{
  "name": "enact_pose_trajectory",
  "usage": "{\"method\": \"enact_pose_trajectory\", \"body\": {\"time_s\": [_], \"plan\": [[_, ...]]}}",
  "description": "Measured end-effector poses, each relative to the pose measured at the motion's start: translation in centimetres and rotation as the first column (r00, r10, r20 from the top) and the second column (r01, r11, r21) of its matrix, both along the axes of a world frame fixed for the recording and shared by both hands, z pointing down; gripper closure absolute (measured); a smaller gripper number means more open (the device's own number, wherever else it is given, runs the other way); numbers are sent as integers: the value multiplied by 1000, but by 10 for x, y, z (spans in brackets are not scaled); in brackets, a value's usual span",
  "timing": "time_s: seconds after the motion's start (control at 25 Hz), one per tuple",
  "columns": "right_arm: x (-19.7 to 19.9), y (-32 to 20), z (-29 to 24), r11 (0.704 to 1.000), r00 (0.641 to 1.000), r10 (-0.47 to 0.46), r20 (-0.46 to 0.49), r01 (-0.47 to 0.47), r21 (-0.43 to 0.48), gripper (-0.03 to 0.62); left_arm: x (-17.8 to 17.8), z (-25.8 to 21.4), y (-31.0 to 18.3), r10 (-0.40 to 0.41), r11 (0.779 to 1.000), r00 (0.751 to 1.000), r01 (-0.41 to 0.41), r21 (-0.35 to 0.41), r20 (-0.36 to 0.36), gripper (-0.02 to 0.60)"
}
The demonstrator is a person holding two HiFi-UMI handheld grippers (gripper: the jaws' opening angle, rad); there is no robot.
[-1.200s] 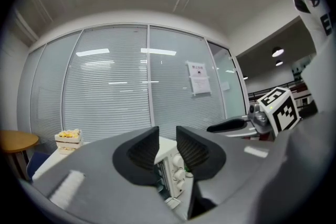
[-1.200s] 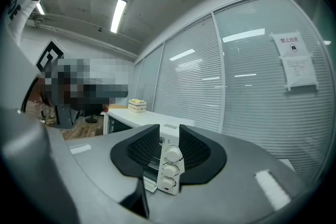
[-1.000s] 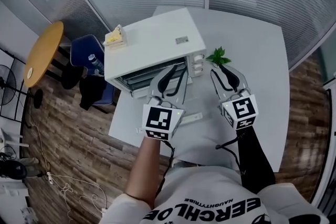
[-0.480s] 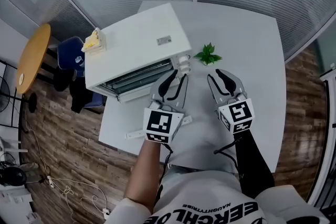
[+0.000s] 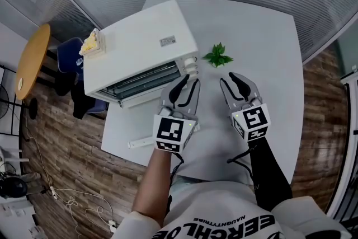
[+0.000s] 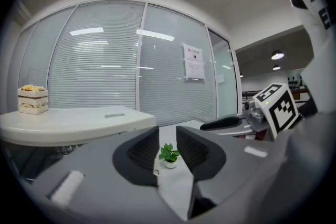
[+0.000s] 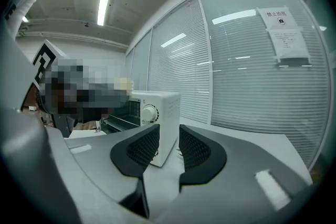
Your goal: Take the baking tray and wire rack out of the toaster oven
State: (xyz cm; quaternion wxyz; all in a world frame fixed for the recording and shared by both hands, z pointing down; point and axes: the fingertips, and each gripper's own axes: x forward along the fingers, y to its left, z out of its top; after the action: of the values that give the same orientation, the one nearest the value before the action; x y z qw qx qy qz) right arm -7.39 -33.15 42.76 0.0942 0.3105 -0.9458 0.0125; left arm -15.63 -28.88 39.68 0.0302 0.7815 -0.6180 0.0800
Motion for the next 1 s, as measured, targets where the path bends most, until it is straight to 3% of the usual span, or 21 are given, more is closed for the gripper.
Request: {"method": "enact_pose_trajectory", "body": {"time_s": [0.36, 0.52, 0.6, 0.84, 1.0], "plan": [[-16, 10, 5, 999, 999, -39, 2, 39, -11, 497, -20, 12, 8, -62, 998, 998, 61, -27, -10, 479], [-35, 17, 17, 998, 998, -59, -7, 59, -34, 497, -46, 32, 11, -129, 990, 991, 127, -61, -32, 477], [-44, 19, 21, 997, 998, -63, -6, 63, -47, 497, -61, 42, 11, -176, 982, 981, 169, -87, -76, 447], [-86, 33, 29, 991, 993, -114, -2, 114, -70, 497, -100, 67, 15, -268, 960, 916, 227, -163, -300, 417], [-120, 41, 40, 976, 989, -137, 58, 144, -161, 497, -124, 81, 18, -310, 949, 842, 243, -202, -441, 413]]}}
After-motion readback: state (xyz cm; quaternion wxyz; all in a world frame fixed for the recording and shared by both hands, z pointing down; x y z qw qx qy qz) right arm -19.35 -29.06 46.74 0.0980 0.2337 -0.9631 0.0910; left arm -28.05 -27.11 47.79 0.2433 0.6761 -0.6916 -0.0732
